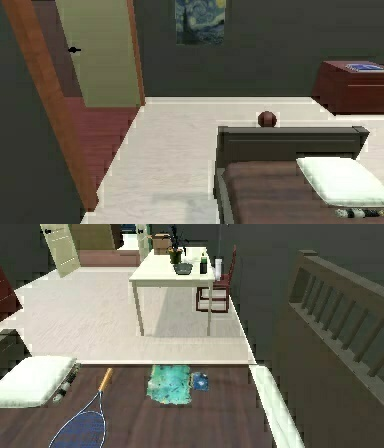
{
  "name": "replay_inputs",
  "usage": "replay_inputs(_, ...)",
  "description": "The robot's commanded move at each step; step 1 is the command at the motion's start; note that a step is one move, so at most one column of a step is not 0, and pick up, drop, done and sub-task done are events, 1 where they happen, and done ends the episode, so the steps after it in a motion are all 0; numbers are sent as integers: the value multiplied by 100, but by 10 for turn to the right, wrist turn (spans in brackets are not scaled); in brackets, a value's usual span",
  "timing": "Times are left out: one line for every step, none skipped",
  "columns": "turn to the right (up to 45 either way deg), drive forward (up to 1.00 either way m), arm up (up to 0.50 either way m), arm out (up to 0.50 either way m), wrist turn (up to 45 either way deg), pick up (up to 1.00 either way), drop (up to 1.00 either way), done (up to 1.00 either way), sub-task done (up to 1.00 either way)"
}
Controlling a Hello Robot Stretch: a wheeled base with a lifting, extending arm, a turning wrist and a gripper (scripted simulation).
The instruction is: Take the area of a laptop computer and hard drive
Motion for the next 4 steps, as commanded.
replay_inputs(0,0,50,0,0,0,0,0,0)
replay_inputs(0,0,4,0,0,0,0,0,0)
replay_inputs(0,0,0,44,0,0,0,0,0)
replay_inputs(0,0,0,0,450,0,0,0,0)
